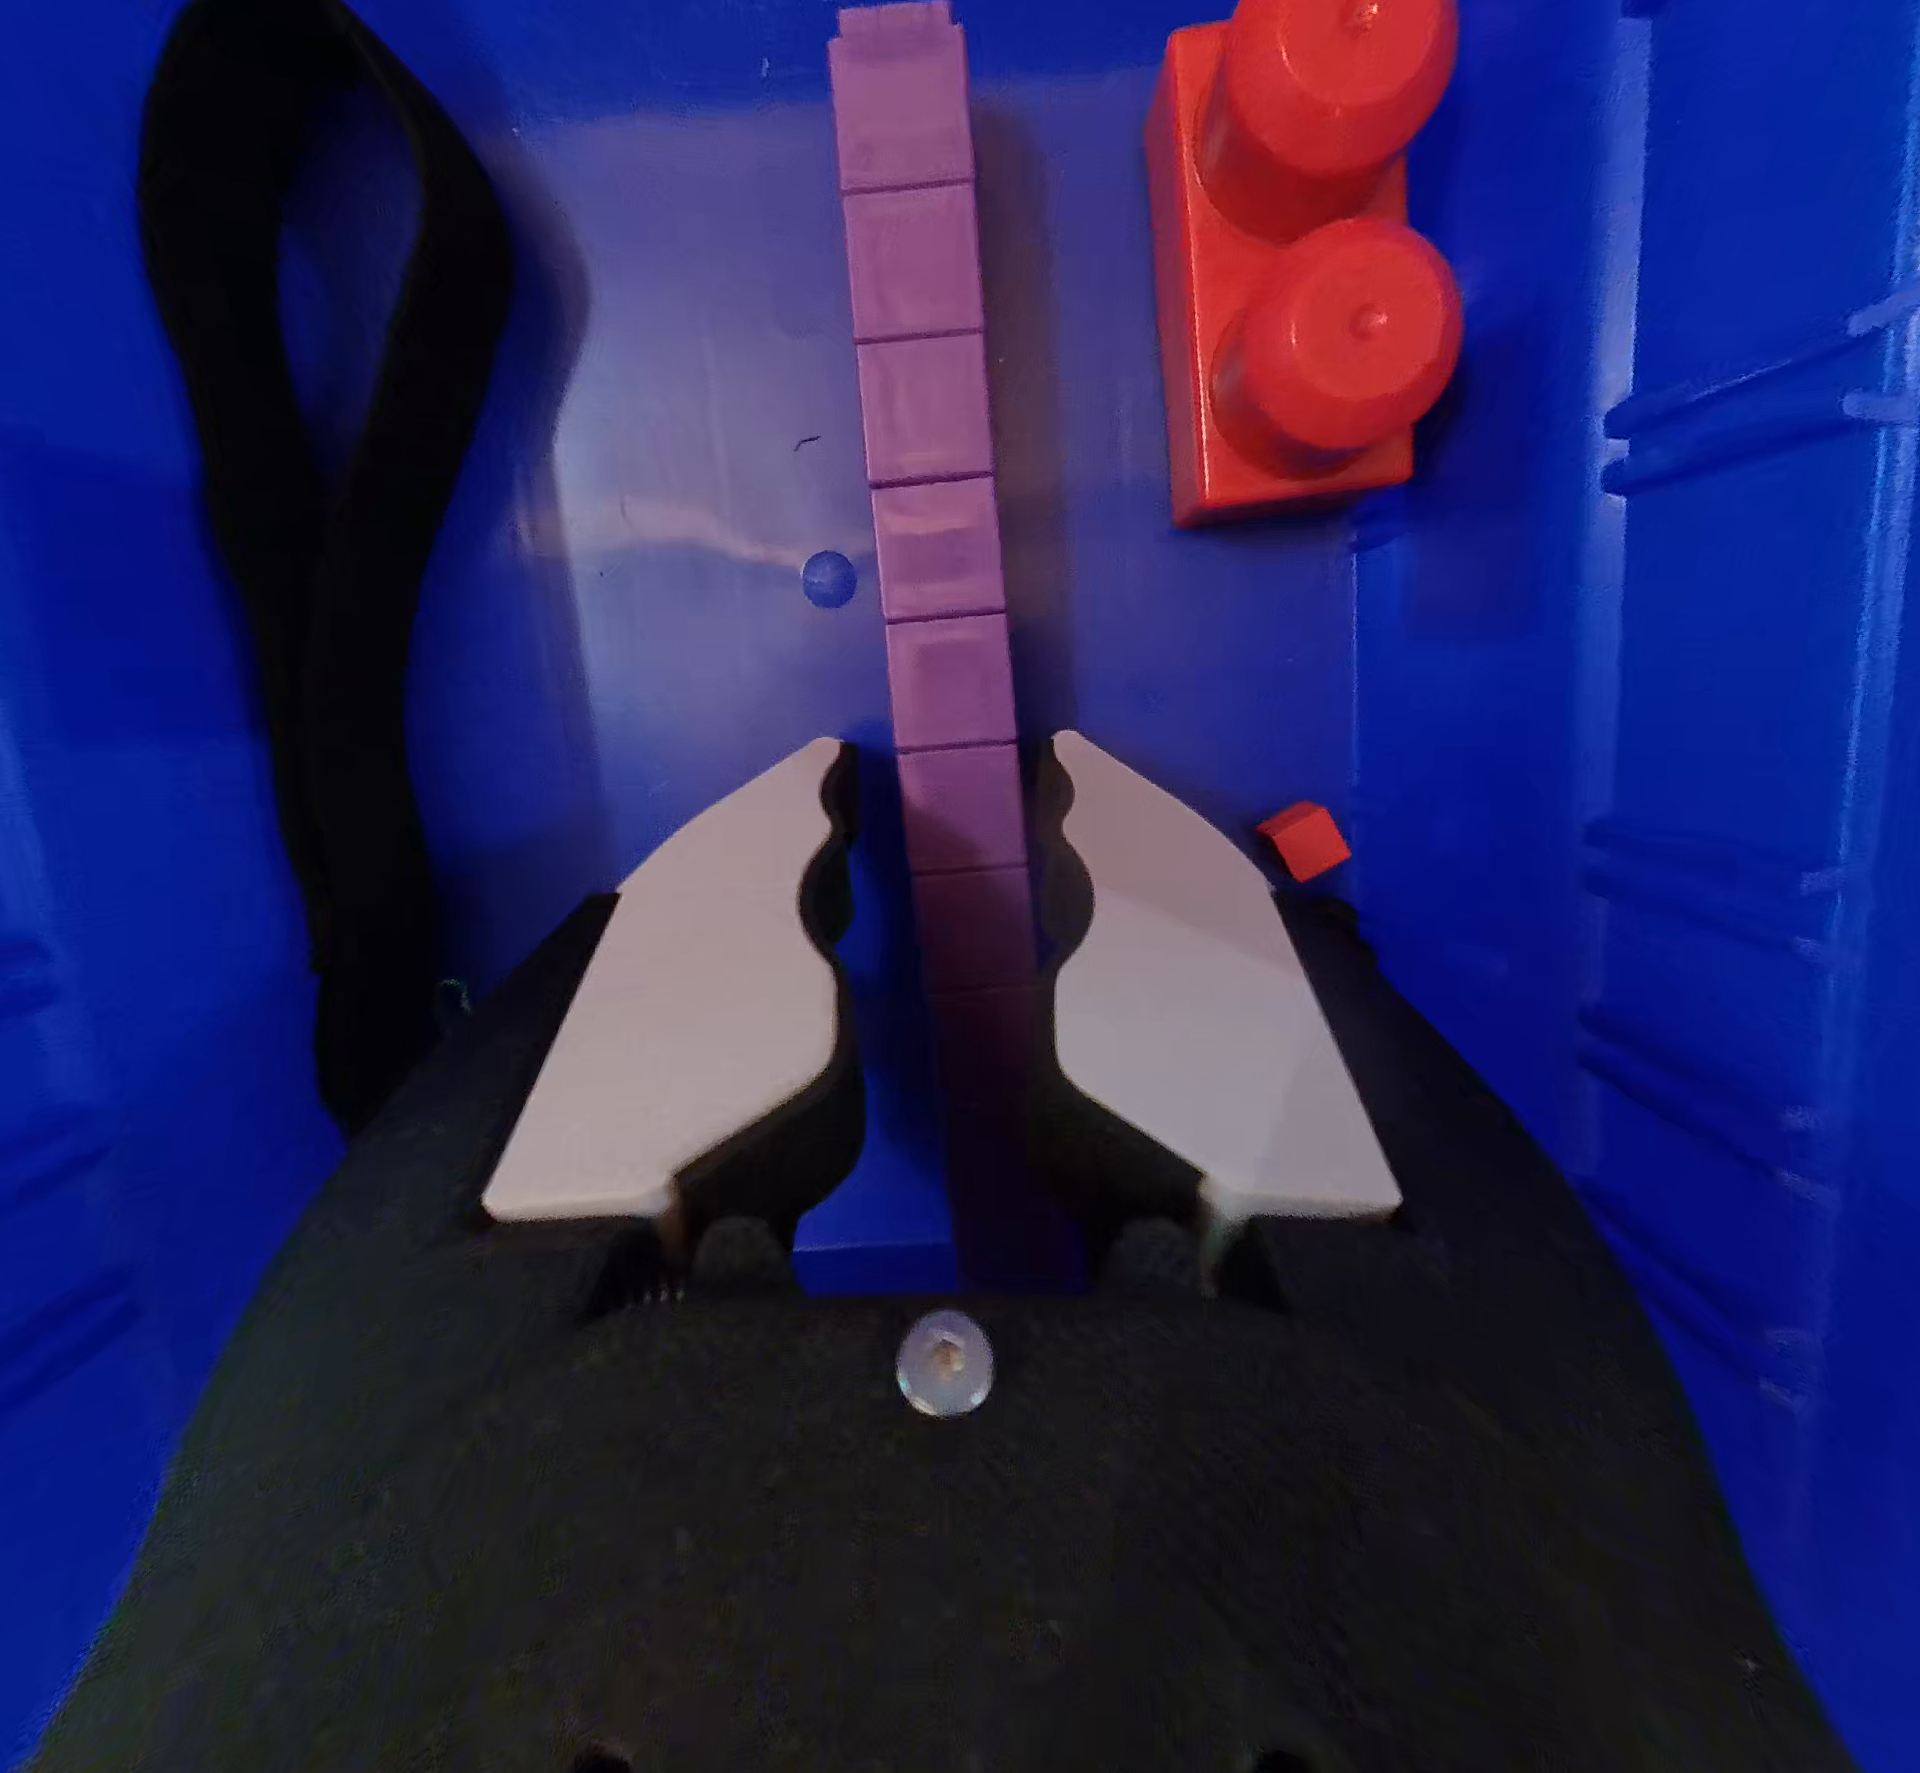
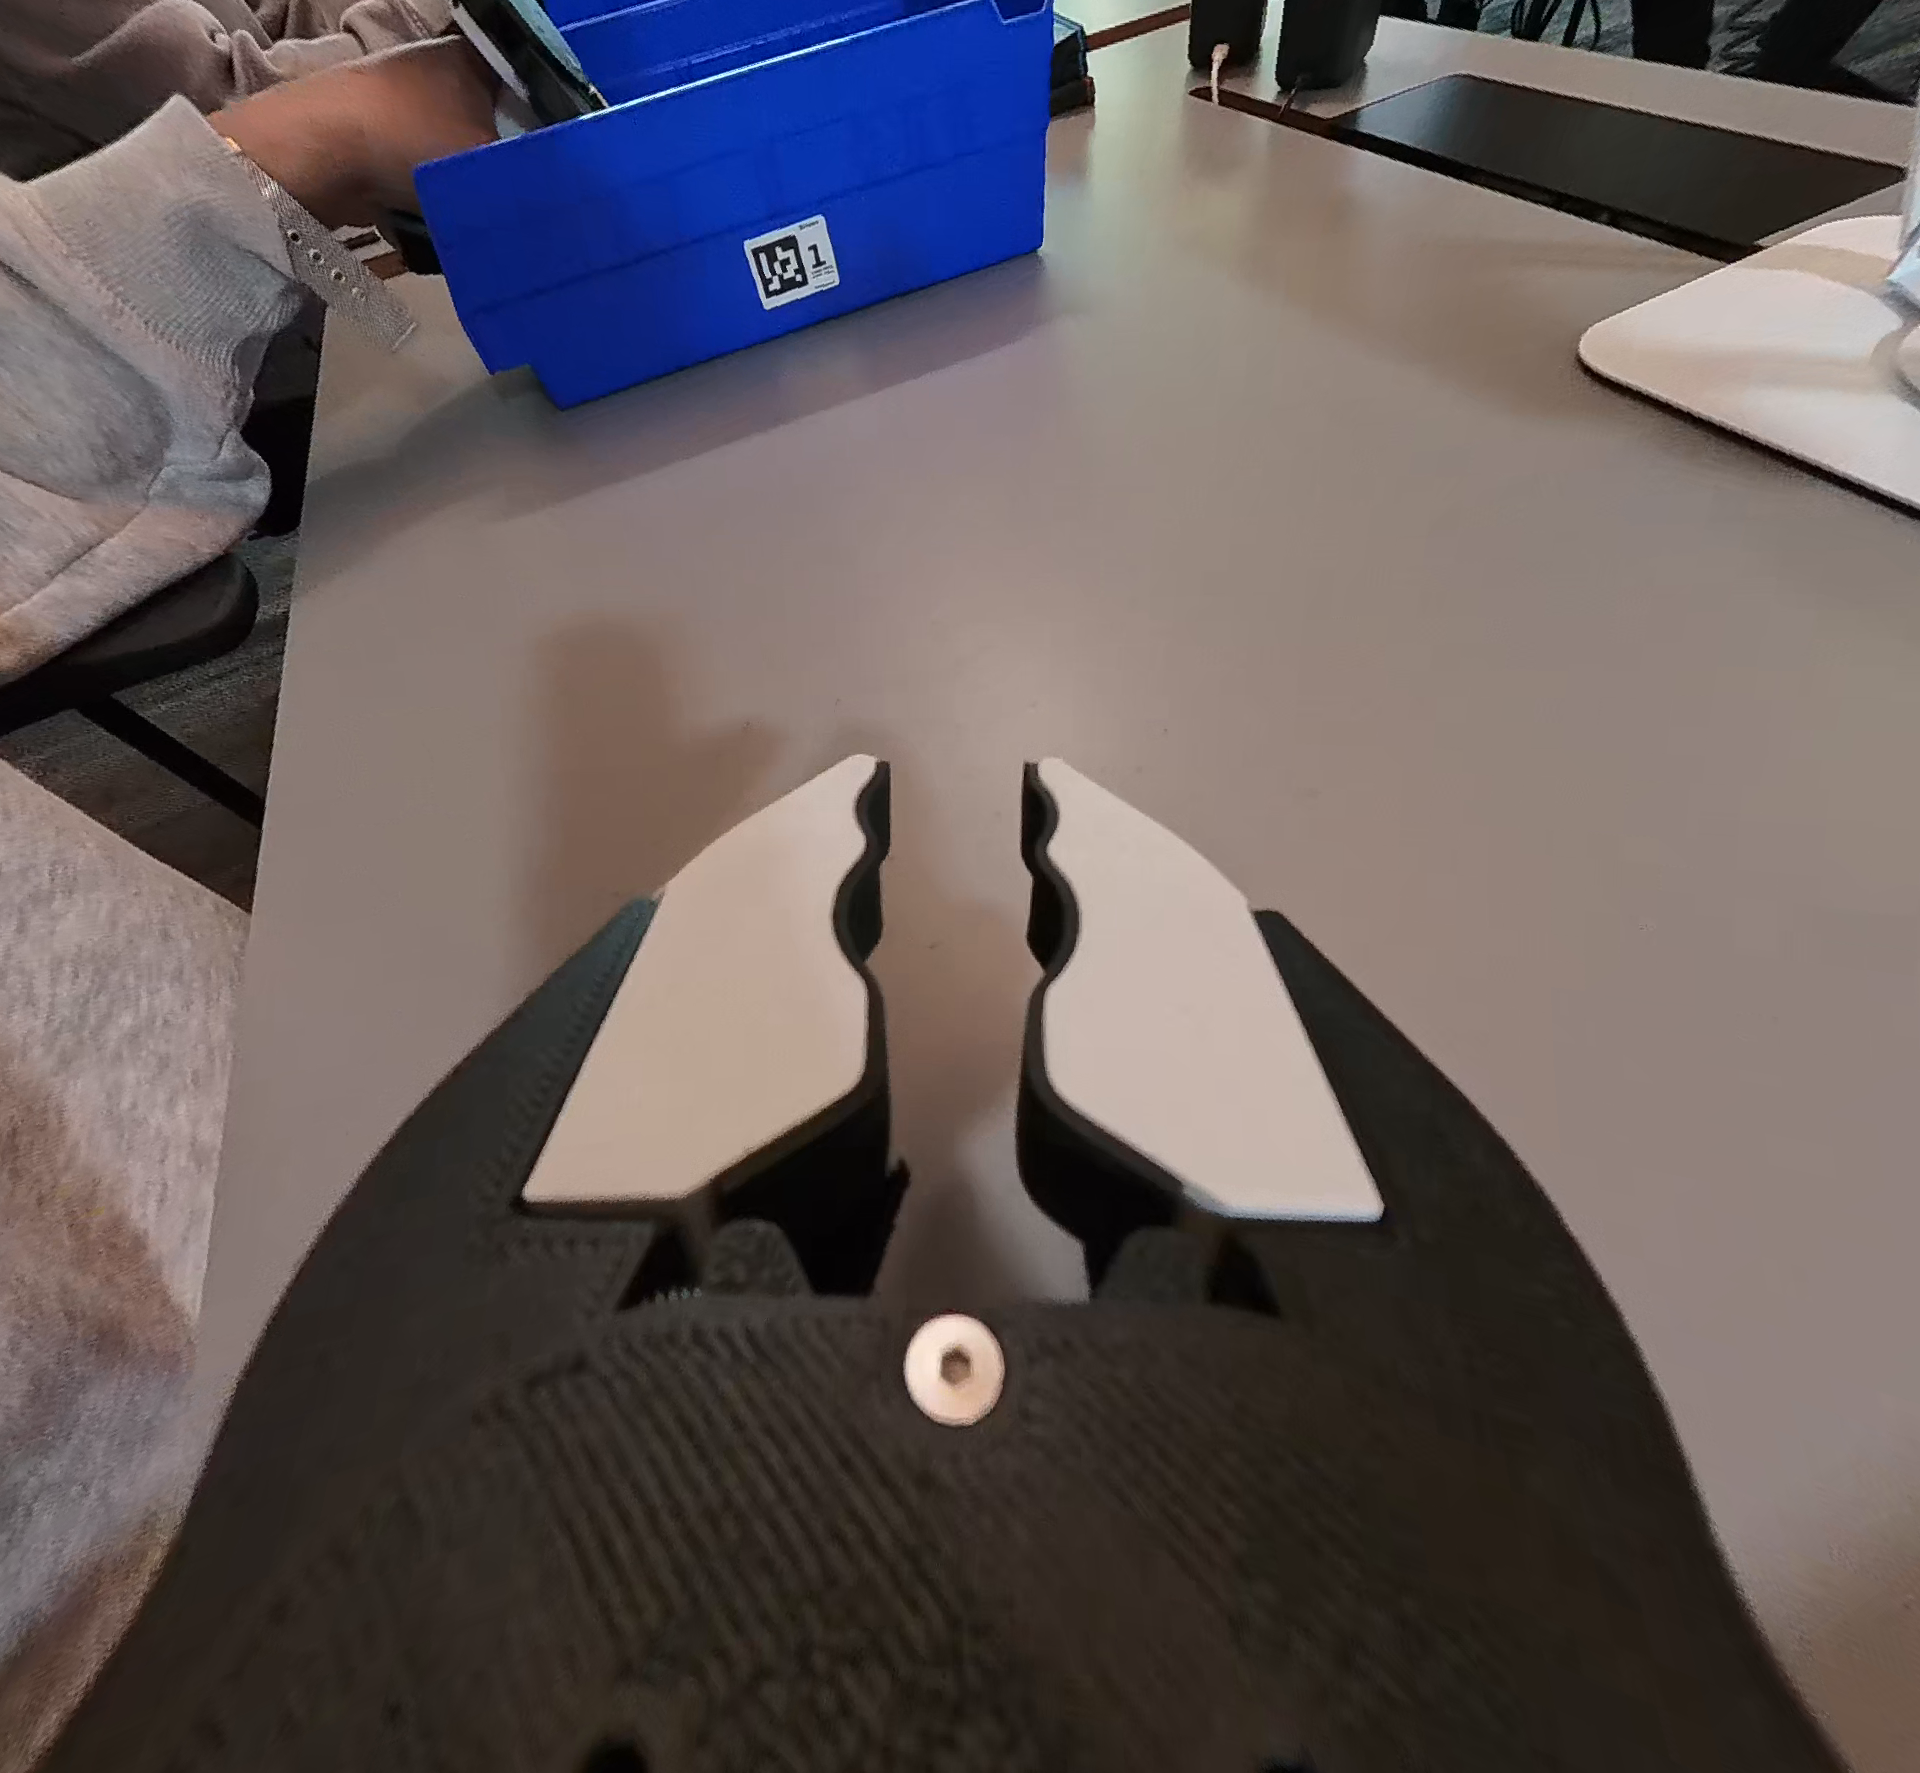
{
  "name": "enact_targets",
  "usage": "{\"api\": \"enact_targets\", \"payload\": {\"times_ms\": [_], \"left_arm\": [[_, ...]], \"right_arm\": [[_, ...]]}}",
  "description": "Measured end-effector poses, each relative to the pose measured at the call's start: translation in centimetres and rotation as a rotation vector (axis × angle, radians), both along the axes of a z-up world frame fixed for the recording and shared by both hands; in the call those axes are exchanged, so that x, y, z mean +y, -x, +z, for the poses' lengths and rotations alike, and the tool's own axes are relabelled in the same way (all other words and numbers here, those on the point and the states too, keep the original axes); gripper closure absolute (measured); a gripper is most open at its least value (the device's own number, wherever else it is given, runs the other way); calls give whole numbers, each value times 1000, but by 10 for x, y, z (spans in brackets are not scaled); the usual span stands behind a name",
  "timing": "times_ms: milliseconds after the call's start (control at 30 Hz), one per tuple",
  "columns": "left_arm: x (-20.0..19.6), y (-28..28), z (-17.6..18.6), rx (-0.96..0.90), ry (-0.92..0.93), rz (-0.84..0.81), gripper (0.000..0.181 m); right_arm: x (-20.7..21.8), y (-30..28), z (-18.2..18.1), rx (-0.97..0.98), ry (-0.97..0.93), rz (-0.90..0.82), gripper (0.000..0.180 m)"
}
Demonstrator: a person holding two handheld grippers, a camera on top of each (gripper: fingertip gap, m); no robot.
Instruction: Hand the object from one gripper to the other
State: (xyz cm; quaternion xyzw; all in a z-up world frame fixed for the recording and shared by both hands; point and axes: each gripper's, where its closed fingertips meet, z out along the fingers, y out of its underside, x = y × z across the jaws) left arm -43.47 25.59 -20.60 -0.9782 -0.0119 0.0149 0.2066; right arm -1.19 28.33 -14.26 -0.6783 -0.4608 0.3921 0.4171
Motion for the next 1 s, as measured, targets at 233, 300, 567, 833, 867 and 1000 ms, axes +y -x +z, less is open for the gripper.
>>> {"api": "enact_targets", "payload": {"times_ms": [233, 300, 567, 833, 867, 1000], "left_arm": [[3, 1, 5, 14, -41, -19, 156], [12, 3, 27, 8, -173, 4, 157], [27, -51, 184, -267, -849, -131, 159], [9, -215, 275, -854, -1253, -564, 160], [9, -244, 271, -931, -1255, -613, 160], [10, -340, 222, -1258, -1103, -689, 159]], "right_arm": [[0, 0, 0, -2, -5, -1, 155], [0, 0, 0, -2, -11, -2, 155], [-2, 1, -2, -20, -25, 3, 156], [1, -6, 16, 80, -57, -34, 162], [1, -9, 24, 117, -62, -41, 161], [-8, -18, 60, 283, -74, -11, 150]]}}
